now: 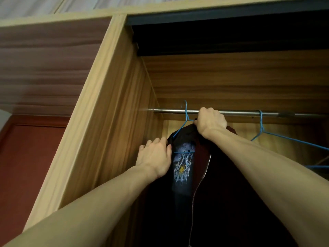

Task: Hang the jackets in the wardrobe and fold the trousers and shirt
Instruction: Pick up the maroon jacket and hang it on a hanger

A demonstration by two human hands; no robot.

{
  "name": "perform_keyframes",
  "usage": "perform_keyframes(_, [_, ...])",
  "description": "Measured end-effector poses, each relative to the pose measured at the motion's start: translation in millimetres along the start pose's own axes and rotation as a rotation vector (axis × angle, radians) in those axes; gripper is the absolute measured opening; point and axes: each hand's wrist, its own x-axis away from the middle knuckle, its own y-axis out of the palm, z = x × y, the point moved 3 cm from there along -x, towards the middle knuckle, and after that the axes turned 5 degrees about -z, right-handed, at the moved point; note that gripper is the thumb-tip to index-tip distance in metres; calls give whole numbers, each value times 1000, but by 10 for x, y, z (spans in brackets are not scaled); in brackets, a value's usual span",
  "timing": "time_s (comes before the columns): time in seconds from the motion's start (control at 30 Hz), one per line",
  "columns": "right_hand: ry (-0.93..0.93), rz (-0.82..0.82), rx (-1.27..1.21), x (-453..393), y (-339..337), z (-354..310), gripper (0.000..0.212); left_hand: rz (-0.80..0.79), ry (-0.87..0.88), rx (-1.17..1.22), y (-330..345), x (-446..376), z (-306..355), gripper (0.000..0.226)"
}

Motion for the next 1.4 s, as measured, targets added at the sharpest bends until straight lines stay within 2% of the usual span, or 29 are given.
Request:
perform_keyframes(0.13, [38,-69,6,143,242,22,18,-10,15,22,121,116,73,31])
perform_keyframes(0.27, [-3,-77,40,208,288,-33,14,-20,49,41,136,195,78,31])
perform_keyframes(0.37, [20,-152,17,205,215,-69,25,-25,63,44,139,247,58,32])
perform_keyframes(0.43, [-9,-280,11,190,134,-93,36,-25,63,50,143,284,54,32])
perform_keyframes(0.5, [-70,-490,-25,193,45,-76,40,-21,62,75,149,315,55,31])
perform_keyframes(0.57, [-100,-650,-177,212,-8,-2,38,1,65,110,150,348,59,32])
perform_keyframes(0.63, [-81,-710,-407,287,-12,77,31,34,60,156,143,386,75,33])
perform_keyframes(0.7, [-68,-657,-572,365,28,98,31,72,59,197,132,429,95,35])
perform_keyframes(0.87, [-36,-380,-898,546,158,4,32,128,70,233,78,547,142,34])
perform_keyframes(1.0, [-84,-221,-1014,753,186,-41,36,155,72,247,35,688,127,36])
perform_keyframes(1.07, [-102,-198,-1081,897,188,-61,39,163,71,260,3,772,103,37])
perform_keyframes(1.13, [-147,-181,-1086,1055,182,-72,41,164,71,271,-29,860,81,37])
perform_keyframes(1.3, [-246,-156,-876,1404,86,-60,54,175,79,318,-139,1093,76,40])
perform_keyframes(1.4, [-215,-162,-793,1654,-29,-49,58,146,100,365,-201,1306,70,40])
